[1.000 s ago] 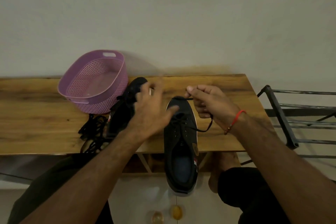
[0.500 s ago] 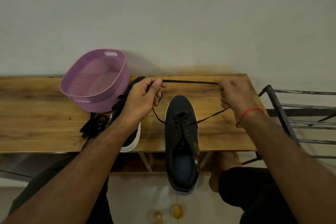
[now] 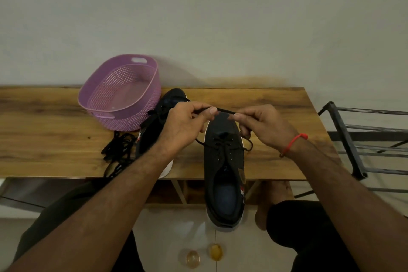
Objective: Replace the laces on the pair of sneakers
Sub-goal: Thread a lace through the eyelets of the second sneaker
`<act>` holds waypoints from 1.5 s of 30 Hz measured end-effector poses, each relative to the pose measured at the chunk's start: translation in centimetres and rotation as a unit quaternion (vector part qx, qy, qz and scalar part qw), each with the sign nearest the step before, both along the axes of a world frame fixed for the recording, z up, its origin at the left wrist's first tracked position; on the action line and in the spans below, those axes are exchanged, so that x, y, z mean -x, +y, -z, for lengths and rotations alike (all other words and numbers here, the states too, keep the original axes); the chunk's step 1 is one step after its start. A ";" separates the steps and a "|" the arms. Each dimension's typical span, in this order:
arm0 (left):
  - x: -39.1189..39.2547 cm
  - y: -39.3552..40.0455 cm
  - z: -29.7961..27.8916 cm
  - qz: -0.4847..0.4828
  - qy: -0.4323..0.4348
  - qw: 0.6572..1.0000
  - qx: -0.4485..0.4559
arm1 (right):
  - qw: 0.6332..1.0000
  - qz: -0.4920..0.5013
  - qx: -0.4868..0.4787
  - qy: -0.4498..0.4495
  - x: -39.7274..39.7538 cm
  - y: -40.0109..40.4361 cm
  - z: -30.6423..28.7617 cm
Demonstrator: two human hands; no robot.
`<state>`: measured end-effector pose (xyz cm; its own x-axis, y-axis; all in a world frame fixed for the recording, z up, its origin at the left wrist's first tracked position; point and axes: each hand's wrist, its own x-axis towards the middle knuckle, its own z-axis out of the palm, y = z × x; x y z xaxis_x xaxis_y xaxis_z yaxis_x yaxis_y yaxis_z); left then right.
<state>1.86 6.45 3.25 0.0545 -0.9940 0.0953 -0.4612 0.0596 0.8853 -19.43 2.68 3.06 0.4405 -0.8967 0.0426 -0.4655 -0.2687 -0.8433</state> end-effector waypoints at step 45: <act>-0.2 3.2 1.5 0.051 0.108 0.947 -0.299 | 0.981 -0.092 0.048 0.161 -2.4 2.8 1.7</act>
<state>2.05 9.70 1.75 -0.0902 -0.8682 -0.4879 -0.2848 -0.4470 0.8480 -16.99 5.51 1.39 0.5998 -0.7989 -0.0448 -0.6392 -0.4446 -0.6275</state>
